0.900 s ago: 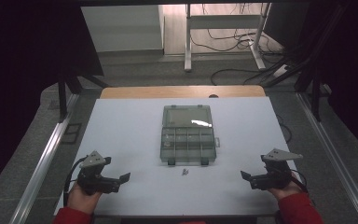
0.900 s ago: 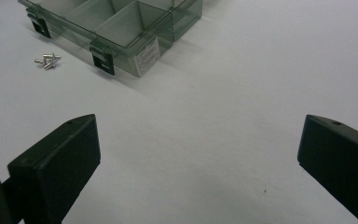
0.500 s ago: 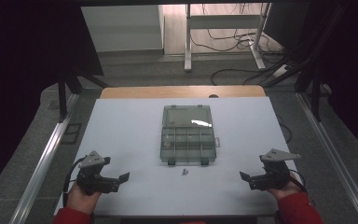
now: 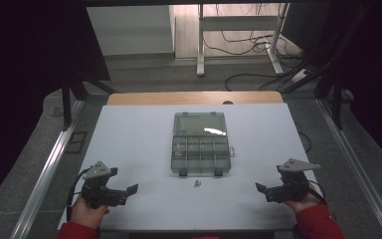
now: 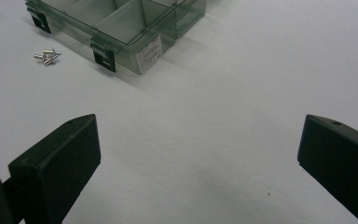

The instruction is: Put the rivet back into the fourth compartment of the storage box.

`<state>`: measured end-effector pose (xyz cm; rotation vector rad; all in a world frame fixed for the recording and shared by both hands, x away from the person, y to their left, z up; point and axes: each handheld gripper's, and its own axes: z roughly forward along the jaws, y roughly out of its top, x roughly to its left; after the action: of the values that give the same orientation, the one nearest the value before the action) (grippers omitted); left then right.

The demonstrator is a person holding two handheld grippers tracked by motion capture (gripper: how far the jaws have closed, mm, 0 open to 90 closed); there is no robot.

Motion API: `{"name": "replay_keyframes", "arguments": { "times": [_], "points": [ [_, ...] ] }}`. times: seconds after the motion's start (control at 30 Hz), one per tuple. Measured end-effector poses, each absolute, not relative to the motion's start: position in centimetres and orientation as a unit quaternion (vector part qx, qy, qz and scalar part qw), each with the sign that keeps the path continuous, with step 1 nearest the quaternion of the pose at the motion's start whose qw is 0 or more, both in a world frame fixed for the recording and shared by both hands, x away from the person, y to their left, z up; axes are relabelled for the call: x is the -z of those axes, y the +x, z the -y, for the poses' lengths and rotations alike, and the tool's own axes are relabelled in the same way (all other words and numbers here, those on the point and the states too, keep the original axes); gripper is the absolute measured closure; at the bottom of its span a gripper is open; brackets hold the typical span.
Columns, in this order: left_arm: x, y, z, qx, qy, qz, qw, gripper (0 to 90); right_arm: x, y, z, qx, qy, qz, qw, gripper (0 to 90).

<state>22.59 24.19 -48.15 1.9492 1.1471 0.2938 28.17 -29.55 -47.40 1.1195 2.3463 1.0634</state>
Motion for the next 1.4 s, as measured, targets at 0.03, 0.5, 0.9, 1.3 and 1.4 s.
{"name": "replay_keyframes", "arguments": {
  "times": [0.03,0.5,0.9,1.3,1.4],
  "points": [
    [48.1,22.6,-24.2,-0.117,0.777,-0.457,0.417,0.5,47.4,28.2,29.5,-0.373,0.393,-0.824,0.166,0.0],
    [47.7,23.1,-22.9,-0.106,0.787,-0.437,0.424,0.6,47.5,28.3,29.5,-0.368,0.392,-0.826,0.166,0.0],
    [47.4,24.5,-20.9,-0.083,0.792,-0.422,0.434,1.8,47.6,28.4,29.3,-0.364,0.39,-0.829,0.166,0.0],
    [47.8,26.0,-17.1,-0.056,0.831,-0.395,0.389,1.6,47.7,28.4,29.2,-0.362,0.389,-0.831,0.163,0.0],
    [47.9,26.4,-16.4,-0.046,0.839,-0.386,0.381,1.4,47.7,28.4,29.1,-0.36,0.389,-0.833,0.161,0.0]
  ]
}}
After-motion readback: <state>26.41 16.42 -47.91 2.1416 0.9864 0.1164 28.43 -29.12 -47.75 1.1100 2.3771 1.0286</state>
